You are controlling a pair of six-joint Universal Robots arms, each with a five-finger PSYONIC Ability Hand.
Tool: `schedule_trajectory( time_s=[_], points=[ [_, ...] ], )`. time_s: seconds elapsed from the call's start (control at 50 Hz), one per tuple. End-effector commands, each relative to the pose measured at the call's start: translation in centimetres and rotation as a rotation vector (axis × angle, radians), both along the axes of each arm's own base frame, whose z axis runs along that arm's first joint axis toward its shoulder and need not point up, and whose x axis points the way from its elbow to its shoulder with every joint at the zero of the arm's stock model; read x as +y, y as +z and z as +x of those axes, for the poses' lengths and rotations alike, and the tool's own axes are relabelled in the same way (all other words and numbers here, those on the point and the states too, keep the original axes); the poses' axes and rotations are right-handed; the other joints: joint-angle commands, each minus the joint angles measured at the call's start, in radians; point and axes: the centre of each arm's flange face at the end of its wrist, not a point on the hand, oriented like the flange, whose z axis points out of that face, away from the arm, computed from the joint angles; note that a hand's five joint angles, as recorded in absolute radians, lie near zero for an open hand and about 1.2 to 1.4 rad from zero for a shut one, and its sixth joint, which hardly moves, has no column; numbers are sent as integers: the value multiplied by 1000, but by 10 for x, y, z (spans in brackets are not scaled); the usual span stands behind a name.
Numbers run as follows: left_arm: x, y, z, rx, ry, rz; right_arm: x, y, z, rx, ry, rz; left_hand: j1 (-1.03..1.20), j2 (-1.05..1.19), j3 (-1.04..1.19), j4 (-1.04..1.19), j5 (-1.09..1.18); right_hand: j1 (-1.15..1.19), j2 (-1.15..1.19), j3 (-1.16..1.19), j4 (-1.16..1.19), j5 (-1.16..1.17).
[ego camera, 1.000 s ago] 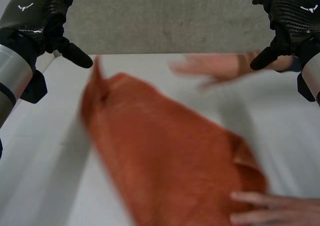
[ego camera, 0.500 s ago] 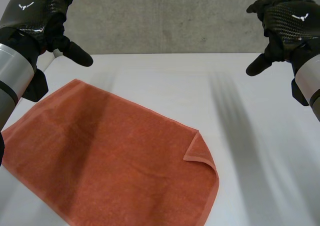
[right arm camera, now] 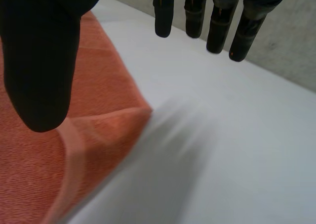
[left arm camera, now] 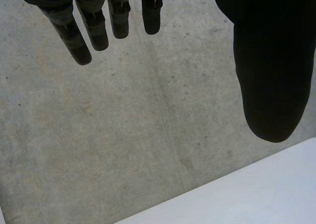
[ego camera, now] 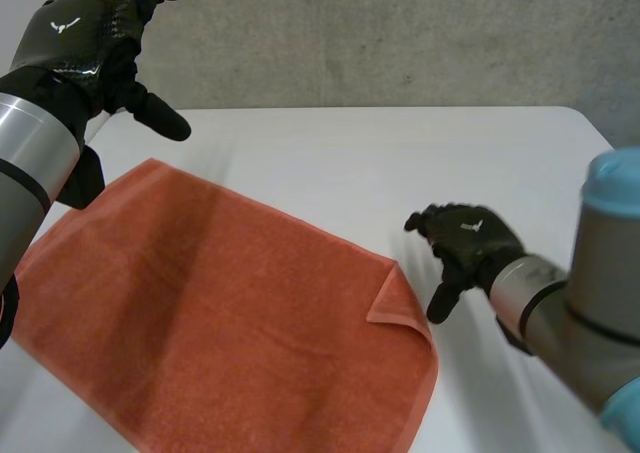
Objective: Fold the laundry
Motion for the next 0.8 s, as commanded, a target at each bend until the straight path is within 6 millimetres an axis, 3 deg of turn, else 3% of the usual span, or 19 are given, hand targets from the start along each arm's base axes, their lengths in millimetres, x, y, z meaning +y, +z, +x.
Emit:
schedule_trajectory(
  time_s=[0.02,0.14,0.34,0.48,0.56,0.6,0.62,0.74,0.8],
  points=[
    [-3,-5,-1,-3,0,7,1,-40,15,-77,-6,29,-19,-15,-31,-30,-47,247,224,230,218,216],
    [-3,-9,-1,-7,0,17,0,-62,16,-43,-15,69,-19,-15,-31,-30,-47,256,233,239,227,225],
    [-3,-9,-1,-9,0,18,-2,-67,14,-7,-31,62,-19,-15,-31,-30,-47,271,247,254,241,240],
    [-3,-9,-1,-8,0,18,-9,-68,16,1,-36,-7,-19,-15,-31,-30,-47,778,755,761,749,747],
    [-4,-10,-2,-9,0,21,-13,-74,15,27,-43,-20,-19,-15,-31,-30,-47,872,849,855,843,841],
    [-4,-11,-2,-10,0,23,-17,-75,12,52,-54,-36,-19,-15,-31,-30,-47,1178,1155,1161,1149,1148],
    [-5,-12,-2,-11,0,25,-17,-75,12,53,-54,-36,-19,-15,-31,-30,-47,1180,1156,1163,1151,1149],
    [-10,-21,-5,-24,-1,51,-20,-64,13,40,-50,-71,-19,-15,-31,-30,-47,1180,1156,1163,1151,1149],
    [-24,-40,-11,-46,-1,95,-20,-30,14,-12,-46,-154,-19,-15,-31,-30,-47,1180,1156,1163,1151,1149]
  ],
)
